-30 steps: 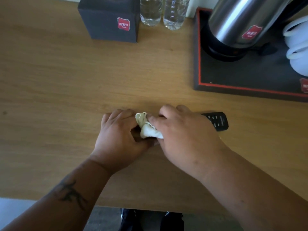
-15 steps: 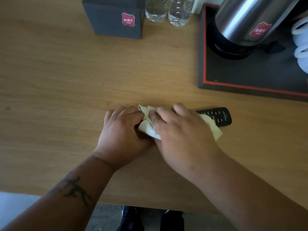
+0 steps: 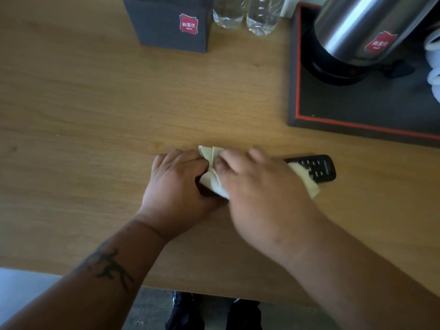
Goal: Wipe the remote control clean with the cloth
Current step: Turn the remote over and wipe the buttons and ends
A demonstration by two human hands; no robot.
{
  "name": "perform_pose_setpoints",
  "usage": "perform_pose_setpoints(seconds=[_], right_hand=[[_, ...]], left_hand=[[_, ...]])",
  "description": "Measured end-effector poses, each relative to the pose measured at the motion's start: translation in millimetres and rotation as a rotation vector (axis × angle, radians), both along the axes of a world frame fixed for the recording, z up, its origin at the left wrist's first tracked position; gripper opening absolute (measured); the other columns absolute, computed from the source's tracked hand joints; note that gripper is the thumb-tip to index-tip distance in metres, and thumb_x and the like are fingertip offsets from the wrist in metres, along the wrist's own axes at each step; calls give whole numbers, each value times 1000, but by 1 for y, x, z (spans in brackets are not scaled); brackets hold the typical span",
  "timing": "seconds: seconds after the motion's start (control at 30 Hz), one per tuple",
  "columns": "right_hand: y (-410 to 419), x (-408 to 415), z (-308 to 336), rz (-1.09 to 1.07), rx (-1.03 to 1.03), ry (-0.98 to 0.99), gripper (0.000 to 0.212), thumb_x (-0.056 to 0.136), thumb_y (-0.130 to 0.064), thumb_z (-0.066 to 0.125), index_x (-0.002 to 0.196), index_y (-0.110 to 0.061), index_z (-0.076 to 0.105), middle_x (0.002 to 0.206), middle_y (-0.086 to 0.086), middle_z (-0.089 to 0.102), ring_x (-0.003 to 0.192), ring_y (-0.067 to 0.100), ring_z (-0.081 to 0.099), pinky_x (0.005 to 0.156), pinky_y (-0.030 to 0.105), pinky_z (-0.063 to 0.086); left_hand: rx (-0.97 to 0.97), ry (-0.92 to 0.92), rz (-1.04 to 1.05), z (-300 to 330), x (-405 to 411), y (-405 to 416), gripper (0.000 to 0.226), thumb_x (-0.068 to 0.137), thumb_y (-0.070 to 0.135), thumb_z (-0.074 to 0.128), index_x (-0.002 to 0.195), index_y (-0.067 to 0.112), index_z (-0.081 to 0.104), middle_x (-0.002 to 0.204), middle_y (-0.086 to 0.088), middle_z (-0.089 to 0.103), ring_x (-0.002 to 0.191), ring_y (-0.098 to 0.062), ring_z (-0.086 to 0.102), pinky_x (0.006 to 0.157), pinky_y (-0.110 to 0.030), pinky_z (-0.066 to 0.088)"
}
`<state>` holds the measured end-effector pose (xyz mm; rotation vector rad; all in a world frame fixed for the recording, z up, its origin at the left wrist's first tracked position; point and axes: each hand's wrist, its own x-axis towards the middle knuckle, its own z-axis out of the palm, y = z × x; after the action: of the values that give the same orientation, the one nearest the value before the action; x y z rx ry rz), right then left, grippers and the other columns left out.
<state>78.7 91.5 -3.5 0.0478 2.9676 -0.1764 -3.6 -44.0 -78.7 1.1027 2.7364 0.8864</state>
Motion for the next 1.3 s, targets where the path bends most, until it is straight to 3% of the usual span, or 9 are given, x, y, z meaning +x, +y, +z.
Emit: perform_pose_setpoints(seconds=[0.13,0.37,0.53,0.7,0.83,0.93,1.07,1.2,1.3], right_hand=[[3,13,0,85,1,-74,64,83,-14,14,124,-20,63,118,-4,56,91,20,45,67,36,45],[18,10,37,62,24,-262,23,85,-24,48,97,-33,65,88,-9,52,80,17,49,60,31,42],[16,2,24,-206,-21,64,31,75,-29,65,106,-31,70,86,-6,59,75,21,55,55,29,40],[-7,-3,-2,-103,5,47,13,77,-15,63,85,-20,72,86,0,56,71,23,51,51,31,33],[4,-1,14,33,2,-71,25,88,-27,46,97,-28,69,91,-5,52,77,19,49,55,31,35],[18,-5,29,50,2,-128,10,84,-32,57,91,-31,65,86,-7,51,74,19,52,55,31,36],[29,-19,22,-230,4,182,12,78,-35,71,87,-28,69,78,-6,56,66,18,46,49,27,30],[-2,-19,-6,-133,8,192,7,73,-20,73,78,-19,68,71,-3,50,64,17,40,51,27,26],[3,-8,-9,-57,-9,101,8,75,-28,67,79,-22,68,72,-7,45,67,14,40,51,27,25]], left_hand=[[4,28,-15,-4,0,-1,33,74,55,58,70,23,61,82,12,58,85,-15,53,80,-32,33],[-43,-24,-13,-3,-1,-1,57,66,64,64,112,32,72,96,14,66,98,-14,55,88,-31,33],[-49,-21,-3,-3,-2,-1,59,59,77,63,95,31,68,88,17,55,94,-12,51,82,-32,31],[-18,-30,20,0,2,1,29,68,55,57,82,31,63,83,18,51,89,-19,56,80,-33,32],[-26,-46,1,-1,2,-1,41,69,63,59,96,34,71,90,16,62,95,-16,56,86,-33,35],[-33,-44,-2,-2,0,-1,51,66,73,61,97,34,71,91,16,62,96,-15,56,87,-32,33],[-61,-36,5,-2,-2,-1,64,53,82,64,92,32,68,91,19,55,97,-15,53,86,-27,26],[-58,-28,27,2,2,2,44,70,63,54,94,28,66,94,9,66,99,-24,58,83,-31,30],[-31,-7,27,0,3,1,36,73,60,52,85,28,64,86,17,56,94,-24,59,82,-32,31]])
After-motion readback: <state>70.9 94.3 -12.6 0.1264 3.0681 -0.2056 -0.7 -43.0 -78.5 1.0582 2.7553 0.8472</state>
